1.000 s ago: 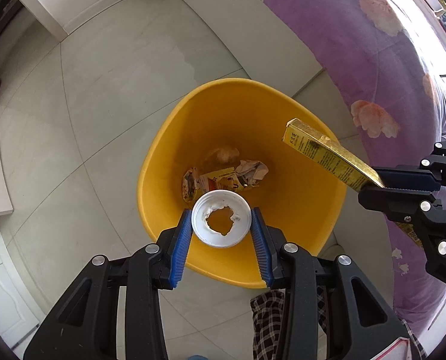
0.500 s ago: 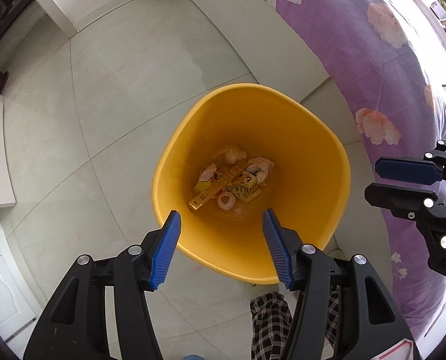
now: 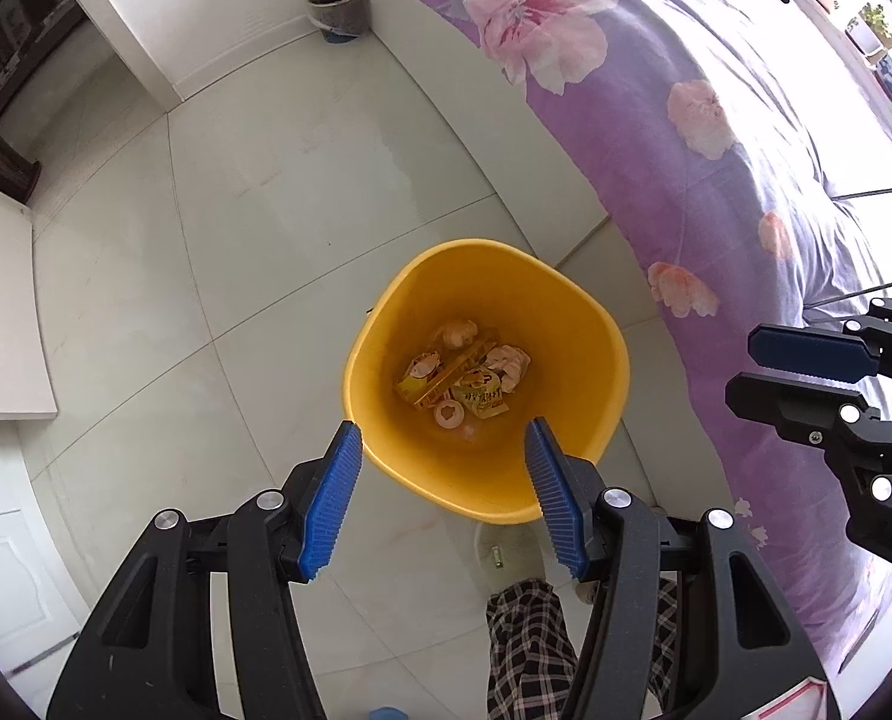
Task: Collect trash
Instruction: 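Move both open tools back toward the table, then grasp the green packet with the left tool while the right tool grasps the tape-wrapped bread roll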
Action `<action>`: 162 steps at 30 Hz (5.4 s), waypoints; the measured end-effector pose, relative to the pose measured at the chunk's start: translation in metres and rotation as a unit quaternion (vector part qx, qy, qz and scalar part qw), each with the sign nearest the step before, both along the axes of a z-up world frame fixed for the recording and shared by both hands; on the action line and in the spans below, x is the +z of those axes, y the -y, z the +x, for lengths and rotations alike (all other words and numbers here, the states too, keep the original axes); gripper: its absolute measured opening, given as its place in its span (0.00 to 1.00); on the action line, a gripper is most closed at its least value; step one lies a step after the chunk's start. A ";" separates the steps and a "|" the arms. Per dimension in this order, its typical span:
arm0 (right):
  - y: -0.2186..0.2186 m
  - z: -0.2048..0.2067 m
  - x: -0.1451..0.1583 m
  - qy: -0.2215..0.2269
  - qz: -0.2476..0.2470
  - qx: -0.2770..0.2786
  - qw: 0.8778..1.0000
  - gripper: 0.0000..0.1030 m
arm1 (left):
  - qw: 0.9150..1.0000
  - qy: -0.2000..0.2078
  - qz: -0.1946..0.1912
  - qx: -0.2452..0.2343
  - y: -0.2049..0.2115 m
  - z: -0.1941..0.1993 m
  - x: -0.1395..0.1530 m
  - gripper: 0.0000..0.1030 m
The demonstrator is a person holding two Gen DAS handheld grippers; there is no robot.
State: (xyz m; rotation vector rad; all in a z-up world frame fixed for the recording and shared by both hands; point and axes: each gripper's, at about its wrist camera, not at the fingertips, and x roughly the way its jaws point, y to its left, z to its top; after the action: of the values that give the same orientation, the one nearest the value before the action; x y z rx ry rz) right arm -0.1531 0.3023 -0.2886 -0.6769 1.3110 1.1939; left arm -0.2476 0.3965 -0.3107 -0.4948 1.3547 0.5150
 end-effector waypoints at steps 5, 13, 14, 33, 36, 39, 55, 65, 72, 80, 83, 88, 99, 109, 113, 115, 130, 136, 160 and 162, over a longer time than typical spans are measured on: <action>0.017 -0.006 0.039 0.019 0.009 -0.014 1.000 0.25 | 1.000 0.005 0.017 -0.003 0.012 -0.003 0.039 0.55; 0.056 -0.016 0.104 0.058 0.038 -0.048 0.996 0.25 | 0.999 0.017 0.032 -0.006 0.039 -0.008 0.100 0.55; 0.061 -0.017 0.110 0.063 0.040 -0.051 0.996 0.25 | 0.999 0.019 0.033 -0.008 0.040 -0.009 0.105 0.55; 0.171 -0.015 0.199 0.139 0.096 -0.183 0.968 0.25 | 0.990 0.073 0.062 -0.100 0.098 0.015 0.193 0.55; 0.195 -0.008 0.208 0.149 0.106 -0.219 0.958 0.25 | 0.986 0.083 0.062 -0.134 0.112 0.025 0.203 0.55; 0.224 0.002 0.214 0.159 0.105 -0.260 0.947 0.25 | 0.978 0.092 0.063 -0.176 0.133 0.040 0.209 0.55; 0.408 0.043 0.224 0.185 0.067 -0.477 0.857 0.27 | 0.930 0.106 0.037 -0.351 0.265 0.130 0.218 0.56; 0.480 0.089 0.212 0.182 0.061 -0.519 0.833 0.41 | 0.915 0.113 0.032 -0.386 0.337 0.190 0.212 0.66; 0.507 0.136 0.202 0.184 0.069 -0.526 0.828 0.54 | 0.916 0.123 0.028 -0.381 0.375 0.242 0.205 0.79; 0.532 0.176 0.197 0.204 0.072 -0.537 0.815 0.70 | 0.914 0.130 0.017 -0.383 0.421 0.303 0.192 0.88; 0.541 0.186 0.193 0.201 0.072 -0.542 0.813 0.71 | 0.911 0.130 0.020 -0.392 0.440 0.323 0.186 0.88; 0.554 0.197 0.189 0.197 0.071 -0.548 0.810 0.72 | 0.910 0.127 0.025 -0.395 0.459 0.348 0.176 0.88; 0.569 0.213 0.183 0.187 0.070 -0.552 0.810 0.72 | 0.912 0.135 0.067 -0.382 0.463 0.368 0.161 0.81; 0.550 0.226 0.177 0.182 0.080 -0.527 0.826 0.72 | 0.929 0.132 0.085 -0.335 0.420 0.377 0.162 0.81; 0.537 0.235 0.173 0.182 0.086 -0.511 0.836 0.72 | 0.934 0.128 0.097 -0.318 0.404 0.379 0.164 0.81; 0.529 0.240 0.169 0.181 0.086 -0.500 0.842 0.72 | 0.936 0.128 0.092 -0.316 0.399 0.379 0.164 0.81; 0.503 0.273 0.149 0.189 0.093 -0.438 0.874 0.72 | 0.920 0.151 0.072 -0.355 0.401 0.382 0.162 0.80; 0.495 0.276 0.146 0.196 0.100 -0.433 0.874 0.68 | 0.913 0.160 0.070 -0.368 0.399 0.383 0.163 0.70; 0.485 0.272 0.149 0.210 0.070 -0.433 0.874 0.48 | 0.912 0.141 0.062 -0.380 0.392 0.379 0.167 0.30; 0.484 0.270 0.150 0.210 0.069 -0.433 0.874 0.48 | 0.912 0.139 0.061 -0.381 0.392 0.377 0.168 0.30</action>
State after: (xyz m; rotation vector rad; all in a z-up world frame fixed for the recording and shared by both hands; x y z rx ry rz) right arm 0.1171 -0.1820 -0.1384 -0.1629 0.9602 0.3609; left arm 0.1296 0.0047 -0.1431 0.0853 1.1188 -0.1178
